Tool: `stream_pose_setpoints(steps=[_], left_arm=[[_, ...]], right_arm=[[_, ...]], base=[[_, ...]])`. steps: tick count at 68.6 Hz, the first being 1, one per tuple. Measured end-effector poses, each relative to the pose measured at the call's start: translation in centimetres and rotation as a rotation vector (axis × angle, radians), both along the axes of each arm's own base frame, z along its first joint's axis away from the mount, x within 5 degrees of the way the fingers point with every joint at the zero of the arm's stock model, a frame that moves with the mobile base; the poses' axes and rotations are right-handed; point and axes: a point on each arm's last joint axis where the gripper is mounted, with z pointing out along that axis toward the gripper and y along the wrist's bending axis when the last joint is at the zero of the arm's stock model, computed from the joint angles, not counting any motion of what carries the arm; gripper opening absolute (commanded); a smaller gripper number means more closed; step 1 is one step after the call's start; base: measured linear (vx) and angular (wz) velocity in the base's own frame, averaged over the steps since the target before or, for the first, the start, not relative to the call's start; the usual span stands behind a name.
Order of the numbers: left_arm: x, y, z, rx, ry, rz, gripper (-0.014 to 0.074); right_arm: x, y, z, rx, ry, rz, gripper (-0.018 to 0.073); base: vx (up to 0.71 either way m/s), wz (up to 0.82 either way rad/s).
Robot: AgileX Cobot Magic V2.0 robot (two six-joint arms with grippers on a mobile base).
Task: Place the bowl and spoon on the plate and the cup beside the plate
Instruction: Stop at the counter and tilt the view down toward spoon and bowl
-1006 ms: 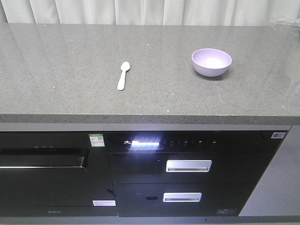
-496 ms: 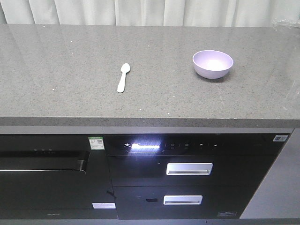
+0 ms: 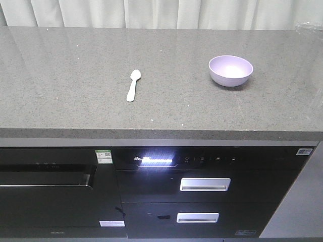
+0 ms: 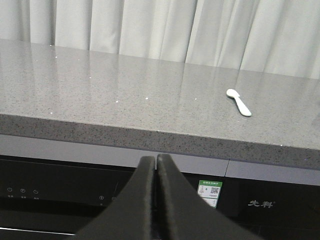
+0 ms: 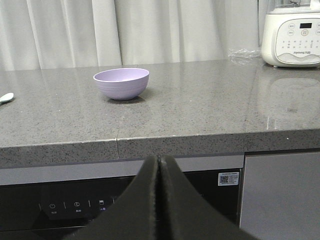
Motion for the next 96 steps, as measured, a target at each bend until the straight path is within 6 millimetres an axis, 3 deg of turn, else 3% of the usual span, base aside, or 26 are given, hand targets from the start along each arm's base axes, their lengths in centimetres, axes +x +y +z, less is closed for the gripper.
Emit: stream_pose_setpoints(steps=[96], left_arm=[[0.00, 0.00, 0.00, 0.000, 0.000, 0.000, -0.0006]], right_arm=[[0.00, 0.00, 0.00, 0.000, 0.000, 0.000, -0.0001]], base=[[0.04, 0.01]])
